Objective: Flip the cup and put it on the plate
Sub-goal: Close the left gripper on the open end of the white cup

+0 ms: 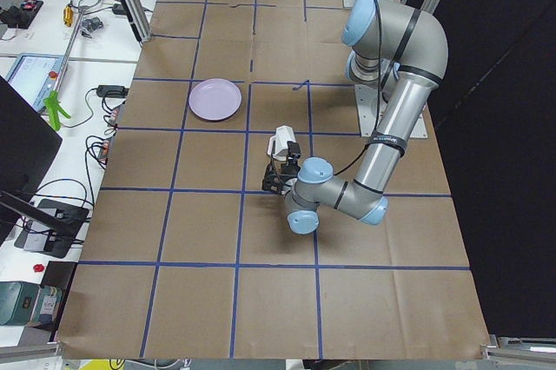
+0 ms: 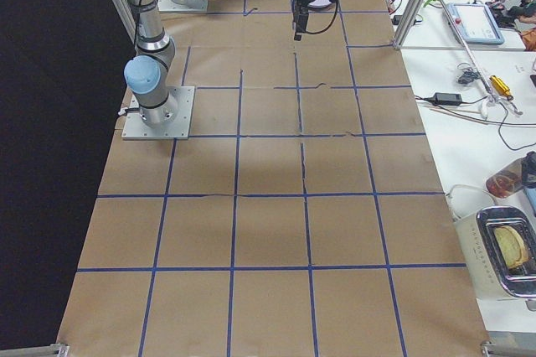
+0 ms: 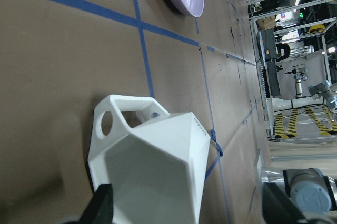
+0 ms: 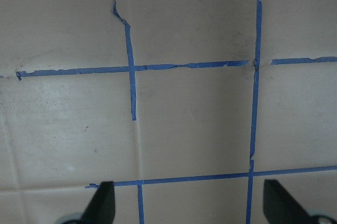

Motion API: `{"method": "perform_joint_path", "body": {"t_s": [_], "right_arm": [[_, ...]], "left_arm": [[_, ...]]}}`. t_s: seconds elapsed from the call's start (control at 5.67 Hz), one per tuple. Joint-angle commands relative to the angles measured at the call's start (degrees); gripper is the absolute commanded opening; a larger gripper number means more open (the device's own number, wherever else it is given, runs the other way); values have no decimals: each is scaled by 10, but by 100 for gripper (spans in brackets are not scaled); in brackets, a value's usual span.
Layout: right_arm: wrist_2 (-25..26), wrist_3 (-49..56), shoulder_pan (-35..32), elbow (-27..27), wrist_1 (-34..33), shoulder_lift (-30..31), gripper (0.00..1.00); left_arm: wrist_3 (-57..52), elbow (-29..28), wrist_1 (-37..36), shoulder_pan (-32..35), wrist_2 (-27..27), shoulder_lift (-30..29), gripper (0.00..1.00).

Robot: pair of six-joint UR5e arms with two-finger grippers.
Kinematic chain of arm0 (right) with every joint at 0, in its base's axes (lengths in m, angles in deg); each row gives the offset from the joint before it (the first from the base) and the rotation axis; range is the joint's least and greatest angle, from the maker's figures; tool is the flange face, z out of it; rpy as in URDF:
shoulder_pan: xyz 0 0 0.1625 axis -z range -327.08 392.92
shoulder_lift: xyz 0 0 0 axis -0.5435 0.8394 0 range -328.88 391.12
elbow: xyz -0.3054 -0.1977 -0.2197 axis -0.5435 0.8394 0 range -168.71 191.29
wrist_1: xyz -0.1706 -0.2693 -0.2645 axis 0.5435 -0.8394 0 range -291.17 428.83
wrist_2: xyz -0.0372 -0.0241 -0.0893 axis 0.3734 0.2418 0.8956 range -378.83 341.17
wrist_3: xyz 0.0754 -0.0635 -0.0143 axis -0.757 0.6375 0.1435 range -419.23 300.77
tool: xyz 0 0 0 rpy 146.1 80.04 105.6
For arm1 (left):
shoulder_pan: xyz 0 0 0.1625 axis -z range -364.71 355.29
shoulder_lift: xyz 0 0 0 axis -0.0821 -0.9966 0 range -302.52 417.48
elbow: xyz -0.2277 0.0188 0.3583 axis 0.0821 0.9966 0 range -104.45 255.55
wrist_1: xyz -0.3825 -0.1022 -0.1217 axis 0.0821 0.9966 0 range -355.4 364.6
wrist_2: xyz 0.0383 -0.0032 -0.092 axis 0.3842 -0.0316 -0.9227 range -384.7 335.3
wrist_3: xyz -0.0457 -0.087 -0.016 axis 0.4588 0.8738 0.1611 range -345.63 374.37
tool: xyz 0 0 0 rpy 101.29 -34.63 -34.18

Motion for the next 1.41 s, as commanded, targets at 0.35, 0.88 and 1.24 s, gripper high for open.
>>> {"method": "perform_joint_path", "body": {"t_s": [0.35,0.88,1.24], "right_arm": [[0,0,0,0,0,0,100],[0,0,0,0,0,0,100],[0,0,0,0,-1,0,100]], "left_arm": [[0,1,95,2,-26,-35,99],[9,0,97,2,-63,-42,76],[10,0,97,2,-62,-42,36]]}}
